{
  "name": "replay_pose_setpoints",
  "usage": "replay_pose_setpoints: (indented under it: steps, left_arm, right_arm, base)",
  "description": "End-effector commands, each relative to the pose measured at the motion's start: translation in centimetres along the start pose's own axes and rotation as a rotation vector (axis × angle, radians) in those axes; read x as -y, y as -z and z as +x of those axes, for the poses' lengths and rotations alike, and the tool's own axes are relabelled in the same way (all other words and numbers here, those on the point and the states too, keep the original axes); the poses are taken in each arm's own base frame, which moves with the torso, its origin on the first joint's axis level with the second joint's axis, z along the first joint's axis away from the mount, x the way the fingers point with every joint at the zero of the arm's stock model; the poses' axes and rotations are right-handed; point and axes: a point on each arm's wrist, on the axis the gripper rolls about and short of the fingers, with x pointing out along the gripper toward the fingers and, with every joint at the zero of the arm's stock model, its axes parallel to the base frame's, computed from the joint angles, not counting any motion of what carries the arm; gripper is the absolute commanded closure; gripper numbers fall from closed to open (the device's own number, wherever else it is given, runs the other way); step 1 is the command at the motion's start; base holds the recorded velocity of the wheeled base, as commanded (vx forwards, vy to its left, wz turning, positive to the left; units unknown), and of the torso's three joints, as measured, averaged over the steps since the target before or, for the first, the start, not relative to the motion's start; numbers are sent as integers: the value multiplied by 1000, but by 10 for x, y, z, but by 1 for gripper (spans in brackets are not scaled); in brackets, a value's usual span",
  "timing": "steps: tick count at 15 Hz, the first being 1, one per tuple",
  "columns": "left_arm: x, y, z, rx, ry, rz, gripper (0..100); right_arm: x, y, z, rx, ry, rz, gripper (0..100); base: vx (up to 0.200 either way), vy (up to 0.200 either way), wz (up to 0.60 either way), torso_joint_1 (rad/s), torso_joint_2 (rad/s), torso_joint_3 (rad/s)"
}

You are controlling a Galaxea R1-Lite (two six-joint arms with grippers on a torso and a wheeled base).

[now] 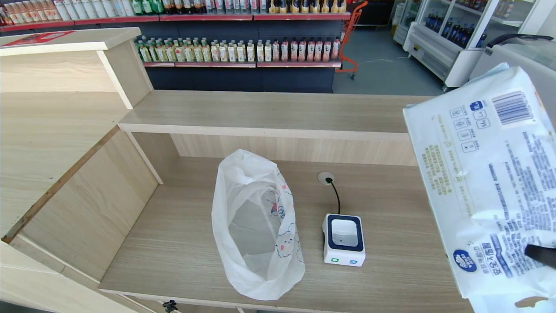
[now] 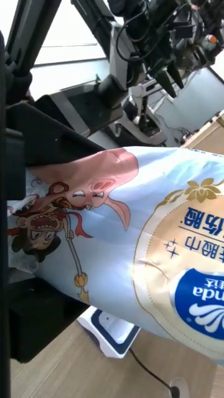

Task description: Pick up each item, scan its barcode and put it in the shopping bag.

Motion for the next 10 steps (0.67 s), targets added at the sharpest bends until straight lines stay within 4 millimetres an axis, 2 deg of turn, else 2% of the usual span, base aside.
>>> replay_pose_setpoints:
  steps: [1,4,6,10]
  left_arm:
    - [0,0,0,1,0,-1,0]
    - [0,0,0,1,0,-1,0]
    - [0,0,0,1,0,-1,0]
    - [0,0,0,1,0,-1,0]
  right_arm:
    - [-16,15,-6,12,-14,-27,100]
    - [-36,43,-12,15,-54,-29,100]
    - [-45,49,-15,23,-83,-45,100]
    - [-49,46,-12,11,-186,-69,100]
  base:
    - [0,0,0,0,0,0]
    - [0,0,0,0,0,0]
    - [0,0,0,0,0,0]
    - [0,0,0,0,0,0]
